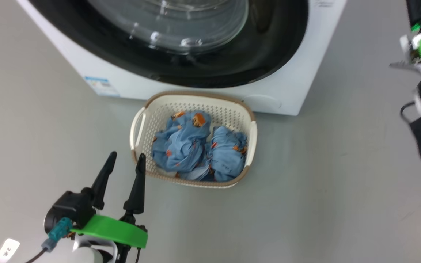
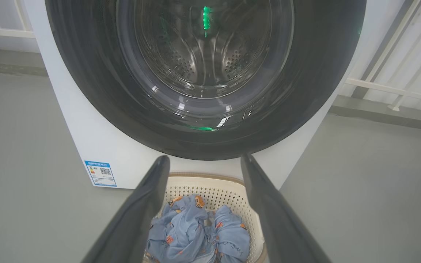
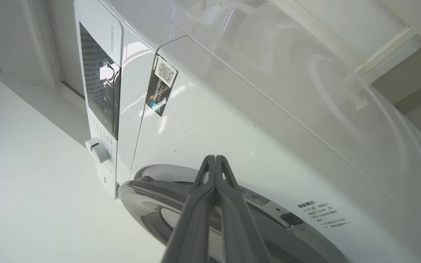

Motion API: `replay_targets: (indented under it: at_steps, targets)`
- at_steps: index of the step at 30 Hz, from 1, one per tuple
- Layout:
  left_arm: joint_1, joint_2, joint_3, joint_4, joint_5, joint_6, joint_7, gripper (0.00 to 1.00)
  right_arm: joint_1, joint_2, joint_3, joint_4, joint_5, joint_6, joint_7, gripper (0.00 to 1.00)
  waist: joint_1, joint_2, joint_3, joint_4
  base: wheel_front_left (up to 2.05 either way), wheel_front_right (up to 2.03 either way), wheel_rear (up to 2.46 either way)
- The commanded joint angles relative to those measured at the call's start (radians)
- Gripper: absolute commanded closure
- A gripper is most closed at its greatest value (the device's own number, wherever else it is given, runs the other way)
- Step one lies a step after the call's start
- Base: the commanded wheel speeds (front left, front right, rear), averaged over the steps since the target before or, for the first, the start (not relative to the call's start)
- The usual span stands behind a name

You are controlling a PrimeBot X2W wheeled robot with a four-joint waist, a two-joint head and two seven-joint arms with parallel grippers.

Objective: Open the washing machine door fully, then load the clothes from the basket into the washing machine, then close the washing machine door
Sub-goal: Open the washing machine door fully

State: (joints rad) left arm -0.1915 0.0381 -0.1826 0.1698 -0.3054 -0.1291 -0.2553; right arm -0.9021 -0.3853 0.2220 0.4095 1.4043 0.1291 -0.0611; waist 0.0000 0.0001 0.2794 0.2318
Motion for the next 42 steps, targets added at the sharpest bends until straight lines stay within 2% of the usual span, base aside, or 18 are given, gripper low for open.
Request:
replay_targets:
  at_steps: [1,10,15,25,35,42]
  targets:
    - [-0.036,0.012,0.028,-0.024,-0.012,-0.002,-0.006,0.0,-0.03,-0.008,0.017,-0.01,0.034,0.002,0.031,1.0,0.0,-0.0001,0.05,0.045,0.0,0.0,0.0]
    - [-0.068,0.012,0.012,-0.028,-0.041,-0.002,-0.006,0.0,-0.151,-0.042,0.075,0.09,0.182,0.002,0.326,1.0,0.0,-0.0001,0.105,0.069,0.0,0.0,0.0]
    - [-0.085,0.012,0.0,-0.032,-0.053,-0.002,-0.006,0.0,-0.211,-0.05,0.073,0.15,0.221,0.002,0.433,1.0,0.0,-0.0001,0.135,0.081,0.0,0.0,0.0]
    - [-0.115,0.012,-0.025,-0.039,-0.078,-0.002,-0.006,0.0,-0.318,-0.046,0.076,0.238,0.242,0.002,0.572,1.0,0.0,-0.0001,0.189,0.101,0.0,0.0,0.0]
    - [-0.135,0.012,-0.047,-0.042,-0.095,-0.002,-0.006,0.0,-0.379,-0.032,0.091,0.273,0.217,0.002,0.614,1.0,0.0,-0.0001,0.21,0.118,0.0,0.0,0.0]
    - [-0.138,0.012,-0.054,-0.037,-0.096,-0.002,-0.006,0.0,-0.361,-0.014,0.106,0.255,0.21,0.002,0.644,1.0,0.0,-0.0001,0.2,0.118,0.0,0.0,0.0]
